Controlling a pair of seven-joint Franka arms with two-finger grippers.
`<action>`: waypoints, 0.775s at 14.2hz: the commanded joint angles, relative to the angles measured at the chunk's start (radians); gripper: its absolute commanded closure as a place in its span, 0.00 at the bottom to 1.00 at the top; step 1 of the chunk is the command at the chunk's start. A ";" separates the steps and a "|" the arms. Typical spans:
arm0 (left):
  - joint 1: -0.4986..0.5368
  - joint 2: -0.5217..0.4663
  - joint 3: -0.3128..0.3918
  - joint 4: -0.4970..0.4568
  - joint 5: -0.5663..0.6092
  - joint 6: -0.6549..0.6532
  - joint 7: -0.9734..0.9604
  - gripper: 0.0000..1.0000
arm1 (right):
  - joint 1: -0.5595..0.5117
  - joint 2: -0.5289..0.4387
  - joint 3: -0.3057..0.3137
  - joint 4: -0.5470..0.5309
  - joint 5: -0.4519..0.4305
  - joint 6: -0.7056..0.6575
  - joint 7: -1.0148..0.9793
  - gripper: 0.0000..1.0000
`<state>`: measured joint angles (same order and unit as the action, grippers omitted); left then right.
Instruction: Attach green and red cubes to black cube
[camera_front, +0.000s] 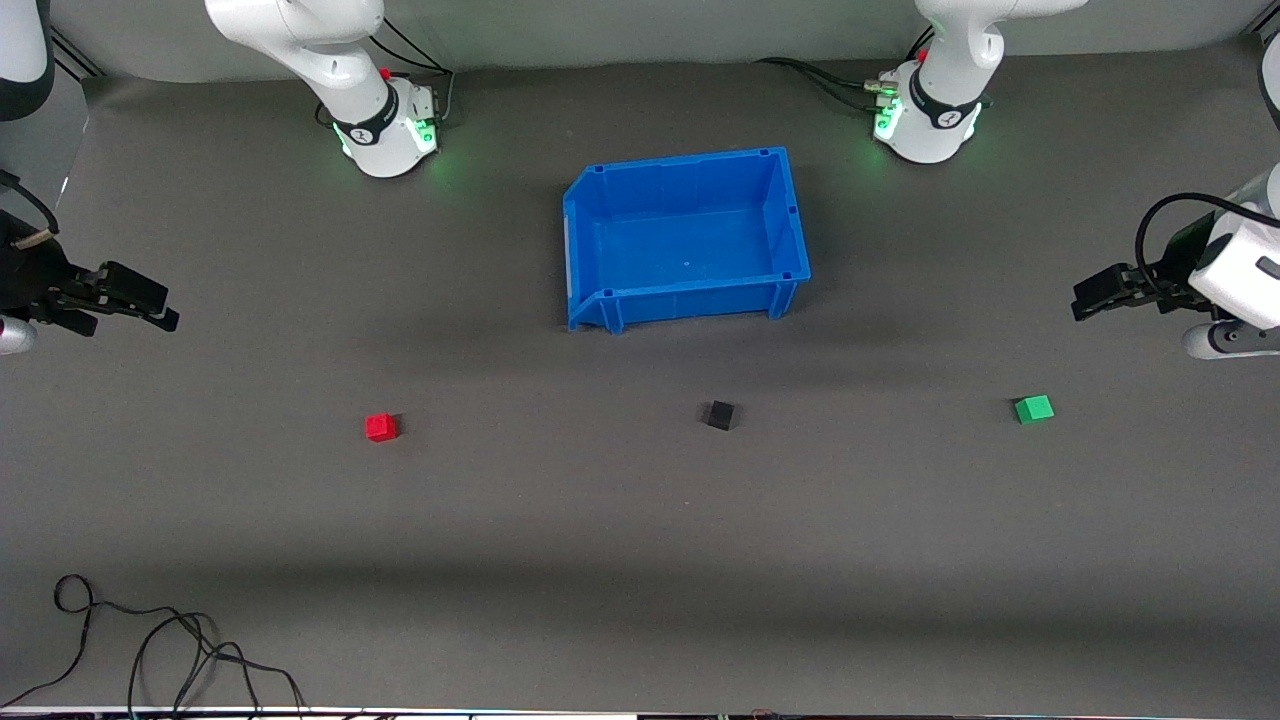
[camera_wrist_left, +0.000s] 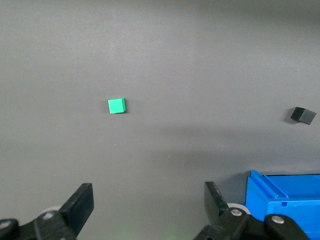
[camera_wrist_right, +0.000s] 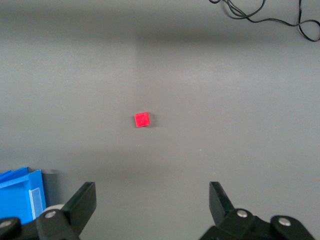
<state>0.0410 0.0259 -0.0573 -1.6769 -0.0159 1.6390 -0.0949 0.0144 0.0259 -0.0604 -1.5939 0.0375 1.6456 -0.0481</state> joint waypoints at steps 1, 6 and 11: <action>0.003 -0.014 0.000 -0.004 0.008 -0.018 0.018 0.01 | 0.009 -0.007 -0.004 0.006 -0.010 -0.010 -0.006 0.00; 0.003 -0.012 0.000 -0.004 0.007 -0.018 0.018 0.01 | 0.006 0.003 -0.007 0.018 -0.010 -0.012 -0.007 0.00; 0.003 -0.014 0.000 -0.004 0.008 -0.019 0.017 0.01 | 0.006 0.006 -0.006 0.018 -0.008 -0.009 -0.002 0.00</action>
<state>0.0412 0.0259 -0.0572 -1.6777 -0.0158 1.6389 -0.0947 0.0142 0.0259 -0.0614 -1.5938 0.0375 1.6457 -0.0481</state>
